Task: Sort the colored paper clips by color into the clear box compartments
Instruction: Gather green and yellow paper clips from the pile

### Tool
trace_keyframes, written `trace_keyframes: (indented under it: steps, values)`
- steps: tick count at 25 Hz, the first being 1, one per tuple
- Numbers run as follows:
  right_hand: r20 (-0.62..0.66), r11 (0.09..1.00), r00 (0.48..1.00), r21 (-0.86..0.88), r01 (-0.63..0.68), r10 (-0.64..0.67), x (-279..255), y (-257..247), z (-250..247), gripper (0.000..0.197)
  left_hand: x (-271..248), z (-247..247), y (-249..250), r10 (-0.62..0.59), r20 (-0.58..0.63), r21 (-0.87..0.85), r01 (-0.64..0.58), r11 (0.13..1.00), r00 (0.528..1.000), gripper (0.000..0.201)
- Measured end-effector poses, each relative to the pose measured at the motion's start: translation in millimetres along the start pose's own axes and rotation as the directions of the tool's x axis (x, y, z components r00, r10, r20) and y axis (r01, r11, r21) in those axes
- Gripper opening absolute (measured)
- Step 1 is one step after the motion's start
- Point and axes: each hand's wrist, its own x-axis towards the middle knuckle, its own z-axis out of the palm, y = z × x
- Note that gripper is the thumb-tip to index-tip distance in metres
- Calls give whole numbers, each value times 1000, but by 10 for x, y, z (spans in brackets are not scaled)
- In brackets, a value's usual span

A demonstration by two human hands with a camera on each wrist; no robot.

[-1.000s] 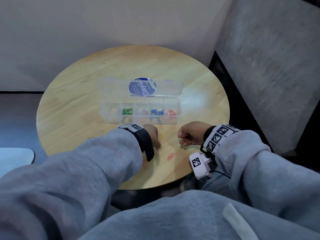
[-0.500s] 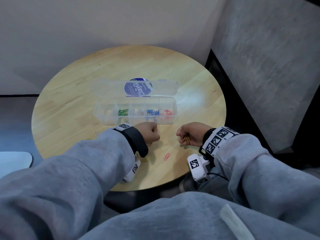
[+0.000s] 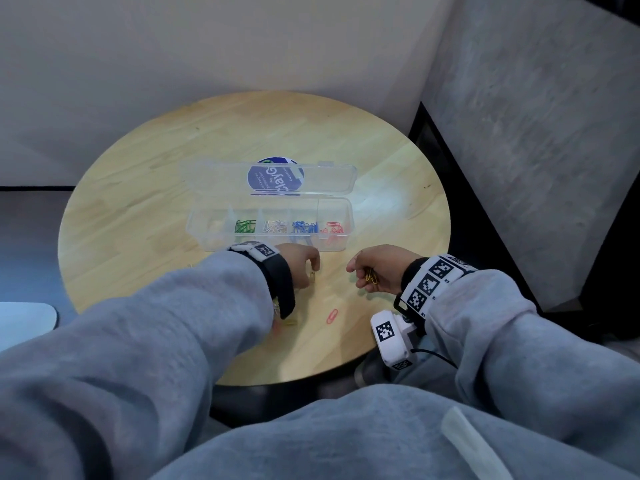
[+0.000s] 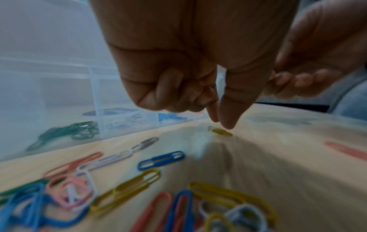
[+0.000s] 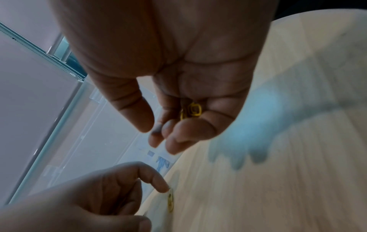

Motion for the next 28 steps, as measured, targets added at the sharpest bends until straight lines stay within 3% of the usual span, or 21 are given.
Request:
trace_keyframes:
  steps: [3,6,9,13,14,16,19,22,25,28]
  values:
    - [24,1000,1000,-24,-17,18,-14,-1,-13,20,76,10,0,-9,62,166,-1,986,998,36]
    - [18,996,1000,-91,-22,24,8,10,-12,22,132,38,9,28,74,238,-45,970,997,14]
    - [42,975,999,-220,5,5,42,23,27,19,146,52,-3,6,112,260,-36,965,994,8]
    - [89,945,996,-326,6,24,55,26,171,16,25,74,-126,-57,21,130,54,990,998,10]
    - [103,937,994,-350,9,29,59,22,217,15,-37,68,-192,-76,-12,35,76,996,997,7]
    - [126,913,992,-406,29,24,72,8,309,12,-154,49,-362,-151,-32,-214,141,967,988,17]
    - [163,881,987,-467,74,3,84,-3,447,10,-296,4,-621,-222,1,-576,182,797,975,19]
    - [171,857,984,-499,130,-50,59,-22,592,11,-426,3,-828,-298,-42,-821,137,554,954,28]
    - [116,775,984,-607,175,-132,33,-40,717,9,-550,20,-976,-354,-74,-925,69,374,932,31]
    - [67,630,985,-761,155,-161,49,-20,851,16,-649,38,-1053,-410,-47,-948,89,306,911,30]
